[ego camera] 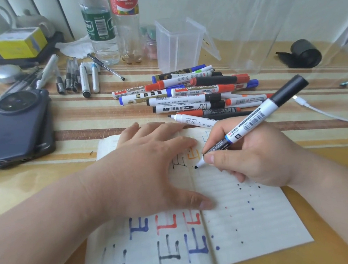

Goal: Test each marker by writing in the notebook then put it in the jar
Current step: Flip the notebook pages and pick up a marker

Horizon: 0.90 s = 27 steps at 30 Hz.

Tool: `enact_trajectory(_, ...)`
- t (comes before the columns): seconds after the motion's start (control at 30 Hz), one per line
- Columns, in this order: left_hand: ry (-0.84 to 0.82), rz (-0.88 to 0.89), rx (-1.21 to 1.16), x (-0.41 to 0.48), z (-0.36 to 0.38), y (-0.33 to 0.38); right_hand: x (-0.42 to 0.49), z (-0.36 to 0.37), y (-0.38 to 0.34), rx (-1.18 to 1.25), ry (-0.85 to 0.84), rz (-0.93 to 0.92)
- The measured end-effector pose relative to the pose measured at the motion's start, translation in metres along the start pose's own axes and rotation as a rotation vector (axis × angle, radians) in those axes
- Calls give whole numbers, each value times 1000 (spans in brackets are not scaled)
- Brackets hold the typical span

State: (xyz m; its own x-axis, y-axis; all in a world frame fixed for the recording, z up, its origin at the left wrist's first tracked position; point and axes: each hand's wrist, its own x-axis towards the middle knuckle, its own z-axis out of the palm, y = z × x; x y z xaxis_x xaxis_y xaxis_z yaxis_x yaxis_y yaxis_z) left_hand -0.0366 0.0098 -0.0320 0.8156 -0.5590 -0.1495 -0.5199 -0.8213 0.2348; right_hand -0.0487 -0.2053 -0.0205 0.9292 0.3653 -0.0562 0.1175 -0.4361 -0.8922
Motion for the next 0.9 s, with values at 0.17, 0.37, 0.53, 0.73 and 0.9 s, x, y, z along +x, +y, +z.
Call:
enact_trajectory(0.17,-3,4,-11,1,0,0,1,3,0,-97,32,7)
enact_trajectory(0.37,-12,-3,-5,1,-1,1,-1,3,-1,-89,-38,1)
enact_trajectory(0.53,-10,-9,-19,1,-2,2,1,1,1,-41,49,12)
enact_trajectory(0.73,-10,-14,-20,1,-2,2,2,3,1,-87,65,25)
enact_trajectory(0.9,-11,-18,-28,1,-2,2,3,2,0,-106,50,18)
